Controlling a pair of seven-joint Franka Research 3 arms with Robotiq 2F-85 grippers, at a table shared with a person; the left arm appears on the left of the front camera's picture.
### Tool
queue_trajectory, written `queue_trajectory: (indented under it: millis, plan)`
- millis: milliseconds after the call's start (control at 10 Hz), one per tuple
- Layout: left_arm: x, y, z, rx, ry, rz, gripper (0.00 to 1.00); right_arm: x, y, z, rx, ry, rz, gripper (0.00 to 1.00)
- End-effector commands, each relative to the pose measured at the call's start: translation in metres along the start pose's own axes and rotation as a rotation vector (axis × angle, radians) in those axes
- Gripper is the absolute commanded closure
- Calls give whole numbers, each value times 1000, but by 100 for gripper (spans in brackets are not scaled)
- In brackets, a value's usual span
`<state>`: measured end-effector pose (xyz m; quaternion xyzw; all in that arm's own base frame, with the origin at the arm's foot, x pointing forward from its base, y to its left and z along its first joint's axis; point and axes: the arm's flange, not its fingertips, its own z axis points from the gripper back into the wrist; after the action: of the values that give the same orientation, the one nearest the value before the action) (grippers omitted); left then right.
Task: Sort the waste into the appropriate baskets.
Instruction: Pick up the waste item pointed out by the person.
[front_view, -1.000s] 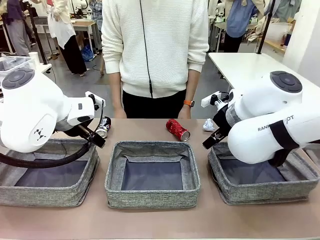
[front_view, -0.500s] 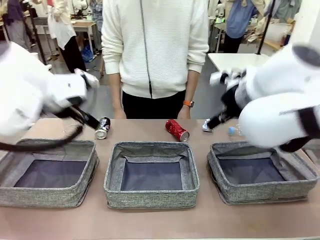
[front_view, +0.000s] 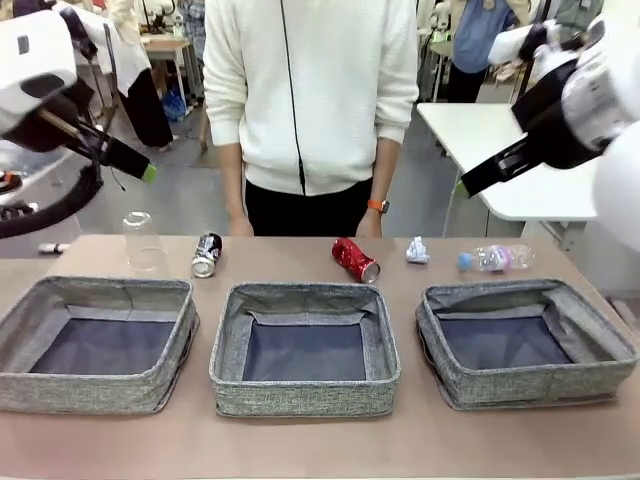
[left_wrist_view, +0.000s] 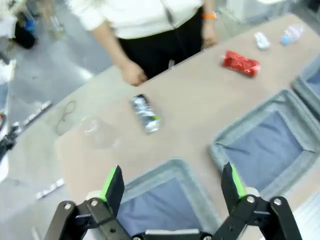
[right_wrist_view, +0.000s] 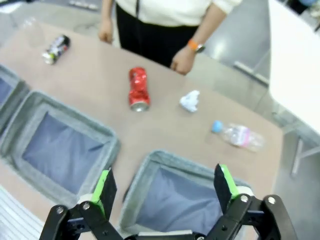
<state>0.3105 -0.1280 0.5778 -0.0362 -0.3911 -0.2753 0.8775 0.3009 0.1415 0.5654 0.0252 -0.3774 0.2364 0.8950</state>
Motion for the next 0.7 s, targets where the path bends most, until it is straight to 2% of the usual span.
queue_trajectory:
  millis: [0,100,200,300,400,500,600]
  plan:
    - [-3,17,1,-402,80,58,0,-8,-11,-5,203,19,-117,0]
    - [-20,45,18,-729,59,191,0,-19,-29,14,339,68,-374,0]
    - [-41,68,19,-874,70,341,0,-38,-53,29,577,104,-509,0]
    - [-65,94,18,-988,14,485,0,-62,-82,36,715,68,-640,0]
    - [-90,119,23,-1024,-80,619,0,-89,-110,41,883,28,-684,0]
    - [-117,143,27,-1038,-151,709,0,-117,-145,38,996,-22,-777,0]
    - [-143,168,27,-1047,-217,817,0,-144,-181,26,1052,-101,-921,0]
